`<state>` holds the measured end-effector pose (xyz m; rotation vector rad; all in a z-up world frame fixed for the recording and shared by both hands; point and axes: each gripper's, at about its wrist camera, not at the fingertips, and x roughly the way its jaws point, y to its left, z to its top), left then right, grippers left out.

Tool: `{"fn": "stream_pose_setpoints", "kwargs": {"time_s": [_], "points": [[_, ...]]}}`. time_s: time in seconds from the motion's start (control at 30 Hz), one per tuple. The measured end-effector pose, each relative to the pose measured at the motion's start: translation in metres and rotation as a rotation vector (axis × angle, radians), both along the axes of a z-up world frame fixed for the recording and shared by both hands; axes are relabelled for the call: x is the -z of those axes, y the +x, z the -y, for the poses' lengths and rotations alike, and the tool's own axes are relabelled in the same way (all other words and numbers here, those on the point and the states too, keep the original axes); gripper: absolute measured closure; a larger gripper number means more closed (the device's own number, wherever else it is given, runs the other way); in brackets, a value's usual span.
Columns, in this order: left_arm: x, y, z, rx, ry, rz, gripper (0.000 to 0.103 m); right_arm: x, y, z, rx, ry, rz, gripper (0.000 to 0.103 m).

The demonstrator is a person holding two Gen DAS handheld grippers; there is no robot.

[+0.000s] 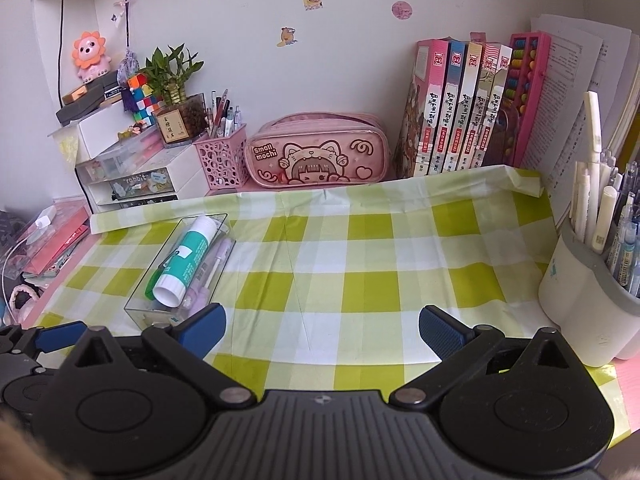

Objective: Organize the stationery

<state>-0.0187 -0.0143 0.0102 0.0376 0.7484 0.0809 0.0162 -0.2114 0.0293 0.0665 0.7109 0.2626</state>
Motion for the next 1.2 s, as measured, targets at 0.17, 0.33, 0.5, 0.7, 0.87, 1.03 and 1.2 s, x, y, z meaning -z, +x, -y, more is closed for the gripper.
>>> {"fn": "stream_pose_setpoints", "kwargs": {"time_s": [0.17,0.33,0.5,0.7,0.87,1.03,1.2], "points": [[-0.0007,0.0002,-0.0001,-0.01,0.006,0.004,0.005,0.0003,0.0009,0.0007,-0.003,-0.004,-0.005,0.0],[-0.0005,0.0003,-0.0001,-0.01,0.007,0.003,0.005,0.0012,0.0023,0.0011,-0.006,-0.002,-0.015,0.0],[-0.0004,0.0001,-0.0003,-0.012,0.006,0.006,0.005,0.0014,0.0021,0.0004,-0.02,0.005,-0.019,0.0],[-0.0002,0.0001,-0.0005,-0.012,0.007,0.007,0.005,0.0014,0.0021,-0.0001,-0.023,0.004,-0.018,0.0],[0.0,0.0006,-0.0003,-0.01,0.006,0.006,0.005,0.0011,0.0025,0.0002,-0.022,0.004,-0.016,0.0],[0.0002,0.0008,-0.0002,-0.01,0.006,0.006,0.005,0.0011,0.0028,0.0006,-0.021,0.005,-0.017,0.0],[0.0007,0.0011,0.0005,-0.008,0.007,0.006,0.005,0.0011,0.0038,0.0014,-0.02,0.005,-0.019,0.0]]}}
